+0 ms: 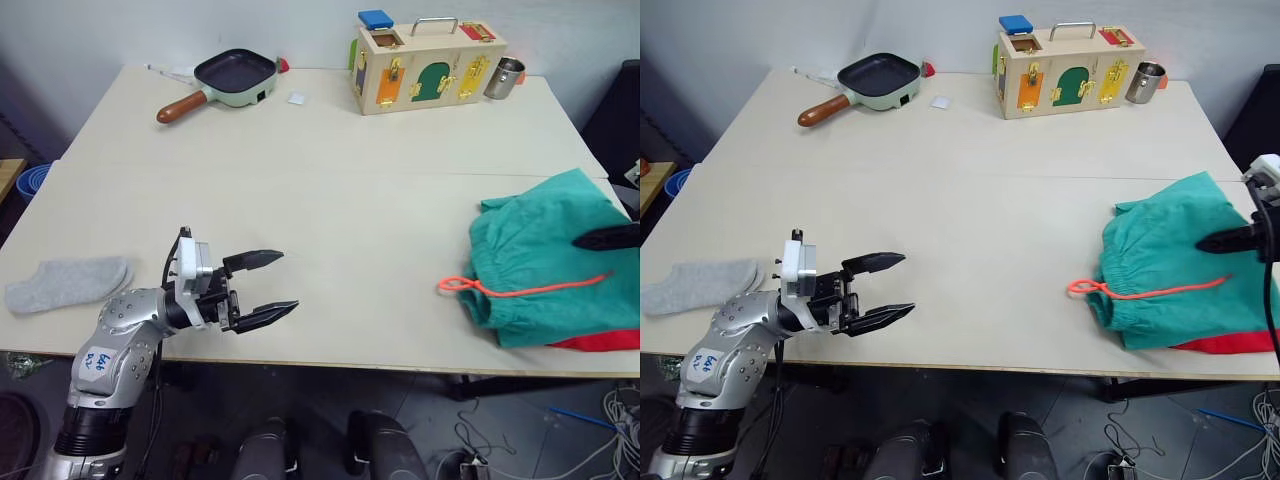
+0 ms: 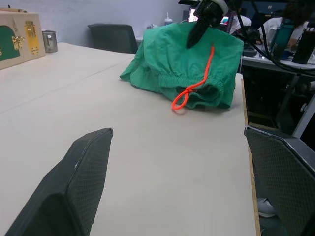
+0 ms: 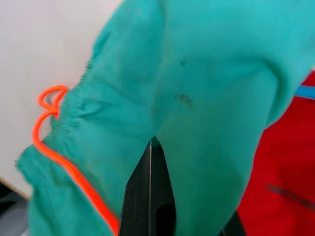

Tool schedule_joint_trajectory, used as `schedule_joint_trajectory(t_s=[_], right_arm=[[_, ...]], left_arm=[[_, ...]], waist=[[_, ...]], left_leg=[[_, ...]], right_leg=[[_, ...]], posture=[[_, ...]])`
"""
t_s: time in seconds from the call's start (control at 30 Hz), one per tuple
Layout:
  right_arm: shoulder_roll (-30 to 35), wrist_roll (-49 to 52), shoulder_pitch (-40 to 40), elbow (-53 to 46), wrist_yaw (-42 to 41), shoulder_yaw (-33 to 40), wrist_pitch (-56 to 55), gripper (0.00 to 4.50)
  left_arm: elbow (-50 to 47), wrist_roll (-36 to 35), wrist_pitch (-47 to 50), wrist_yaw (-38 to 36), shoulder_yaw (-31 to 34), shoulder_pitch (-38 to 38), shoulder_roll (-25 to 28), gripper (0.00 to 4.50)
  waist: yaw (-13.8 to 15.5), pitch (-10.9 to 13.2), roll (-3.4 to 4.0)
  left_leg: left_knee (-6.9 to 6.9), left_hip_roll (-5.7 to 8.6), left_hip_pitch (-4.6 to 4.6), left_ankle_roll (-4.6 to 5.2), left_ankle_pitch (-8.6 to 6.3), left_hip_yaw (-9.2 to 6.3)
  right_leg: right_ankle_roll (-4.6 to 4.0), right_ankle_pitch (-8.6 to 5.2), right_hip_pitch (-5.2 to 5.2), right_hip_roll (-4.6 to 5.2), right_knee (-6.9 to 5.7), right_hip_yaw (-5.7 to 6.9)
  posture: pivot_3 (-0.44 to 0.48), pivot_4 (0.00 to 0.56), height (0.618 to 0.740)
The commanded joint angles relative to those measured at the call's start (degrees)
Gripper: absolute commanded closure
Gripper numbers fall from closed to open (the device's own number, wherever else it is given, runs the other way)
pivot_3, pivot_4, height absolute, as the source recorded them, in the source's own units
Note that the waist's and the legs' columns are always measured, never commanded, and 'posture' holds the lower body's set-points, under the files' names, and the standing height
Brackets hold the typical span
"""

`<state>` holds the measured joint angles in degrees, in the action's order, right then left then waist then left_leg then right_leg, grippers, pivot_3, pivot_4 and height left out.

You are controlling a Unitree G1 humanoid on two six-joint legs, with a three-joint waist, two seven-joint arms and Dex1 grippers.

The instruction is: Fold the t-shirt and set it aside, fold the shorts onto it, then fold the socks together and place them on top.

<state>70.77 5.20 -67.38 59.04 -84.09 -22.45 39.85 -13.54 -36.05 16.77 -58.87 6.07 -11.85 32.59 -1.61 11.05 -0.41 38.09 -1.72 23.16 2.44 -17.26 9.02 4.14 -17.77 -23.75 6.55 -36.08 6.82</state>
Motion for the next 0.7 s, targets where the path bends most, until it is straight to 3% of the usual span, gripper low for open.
schedule_joint_trajectory(t_s=[0.03,0.3,0.43,0.5,0.7], right_arm=[[-0.33,-6.59,-3.2,8.53,2.36,0.51,-6.65,4.5],[-4.55,-10.97,-0.79,15.25,10.7,5.11,-12.0,4.5],[-7.4,-10.77,4.2,15.52,19.38,9.36,-17.28,4.5],[-7.37,-11.24,4.99,15.02,18.95,10.29,-19.13,4.5],[-3.9,-11.22,6.27,13.96,20.55,14.14,-27.92,2.84]], left_arm=[[-0.85,-0.29,-0.43,-0.64,0.96,0.04,0.87,0.03],[-2.08,-0.66,-0.22,0.09,1.75,1.64,1.49,0.03],[-2.61,-0.7,-0.2,0.49,2.29,2.36,1.78,0.03],[-2.69,-0.68,-0.18,0.39,2.45,2.55,2.16,0.03],[-1.62,-0.52,-0.33,-0.03,2.57,2.06,2.92,0.0]], waist=[[-0.02,0.02,0.03],[-0.03,0.09,0.17],[-0.04,0.1,0.19],[0.03,0.19,0.35],[0.01,0.21,0.45]], left_leg=[[0.0,0.0,0.0,-0.01,0.01,0.0],[0.06,-0.01,-0.01,-0.02,0.02,0.01],[0.16,-0.03,-0.08,-0.03,0.02,0.05],[0.17,0.01,-0.08,0.0,0.04,0.09],[0.2,-0.01,-0.11,0.0,0.08,0.09]], right_leg=[[0.0,0.0,0.0,0.0,-0.01,0.0],[0.0,0.0,0.0,0.0,-0.11,-0.04],[0.01,0.0,0.04,-0.01,-0.2,-0.08],[0.02,0.01,0.02,0.01,-0.3,-0.14],[0.02,0.01,0.02,0.0,-0.39,-0.15]], posture=[[0.0,0.15,0.74],[0.0,0.15,0.74],[0.0,0.15,0.74],[0.0,0.15,0.74],[0.0,0.15,0.74]])
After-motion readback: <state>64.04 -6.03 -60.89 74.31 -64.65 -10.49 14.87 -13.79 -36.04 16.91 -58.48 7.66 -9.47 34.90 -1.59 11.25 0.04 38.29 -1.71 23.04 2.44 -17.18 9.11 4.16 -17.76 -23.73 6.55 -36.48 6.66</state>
